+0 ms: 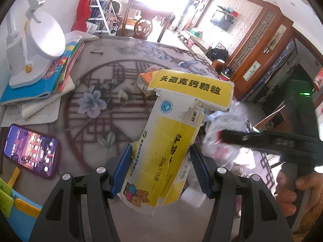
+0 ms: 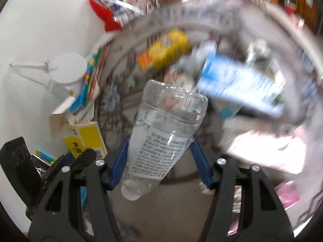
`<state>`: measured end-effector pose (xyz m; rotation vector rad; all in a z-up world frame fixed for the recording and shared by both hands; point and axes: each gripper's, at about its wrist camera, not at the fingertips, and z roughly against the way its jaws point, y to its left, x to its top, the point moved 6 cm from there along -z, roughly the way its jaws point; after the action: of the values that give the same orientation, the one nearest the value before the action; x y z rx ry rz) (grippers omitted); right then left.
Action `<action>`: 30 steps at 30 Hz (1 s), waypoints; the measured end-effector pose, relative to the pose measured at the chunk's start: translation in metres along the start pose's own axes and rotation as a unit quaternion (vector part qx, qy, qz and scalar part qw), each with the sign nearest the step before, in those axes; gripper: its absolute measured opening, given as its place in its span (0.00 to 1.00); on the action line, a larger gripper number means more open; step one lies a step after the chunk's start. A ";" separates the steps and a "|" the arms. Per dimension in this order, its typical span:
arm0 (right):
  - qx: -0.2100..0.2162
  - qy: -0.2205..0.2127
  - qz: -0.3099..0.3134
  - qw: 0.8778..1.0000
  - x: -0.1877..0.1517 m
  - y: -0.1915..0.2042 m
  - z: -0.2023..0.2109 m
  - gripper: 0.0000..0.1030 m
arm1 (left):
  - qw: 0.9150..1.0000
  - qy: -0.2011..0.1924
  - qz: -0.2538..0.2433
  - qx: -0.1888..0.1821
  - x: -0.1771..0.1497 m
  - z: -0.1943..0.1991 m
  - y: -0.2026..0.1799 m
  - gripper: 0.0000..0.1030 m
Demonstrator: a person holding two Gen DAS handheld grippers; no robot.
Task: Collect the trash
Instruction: 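Hold the yellow box in the left gripper while the right grasps the plastic water bottle, then carry the box and bottle to the red bucket and release both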
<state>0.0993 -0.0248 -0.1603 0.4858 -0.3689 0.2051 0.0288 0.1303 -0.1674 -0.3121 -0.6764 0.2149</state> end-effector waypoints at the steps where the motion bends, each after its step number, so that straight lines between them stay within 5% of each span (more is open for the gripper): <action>1: -0.013 -0.025 0.014 1.000 0.005 -0.001 0.014 0.57 | 1.000 -0.003 -0.002 -0.002 0.003 0.000 -0.004 0.54; 6: -0.061 -0.119 0.045 0.990 0.021 -0.012 0.066 0.57 | 1.000 -0.014 -0.022 -0.011 0.016 -0.002 -0.029 0.54; 11: -0.082 -0.163 0.047 0.982 0.025 -0.035 0.101 0.57 | 0.999 -0.024 -0.034 -0.026 0.026 -0.005 -0.055 0.54; 30: -0.133 -0.208 0.015 0.969 0.025 -0.159 0.161 0.57 | 0.996 -0.032 -0.053 -0.059 0.040 -0.046 -0.185 0.54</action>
<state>0.1186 -0.2392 -0.0845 0.2535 -0.8036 0.0778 0.1065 -0.0398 -0.1133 -0.3821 -0.7691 0.0853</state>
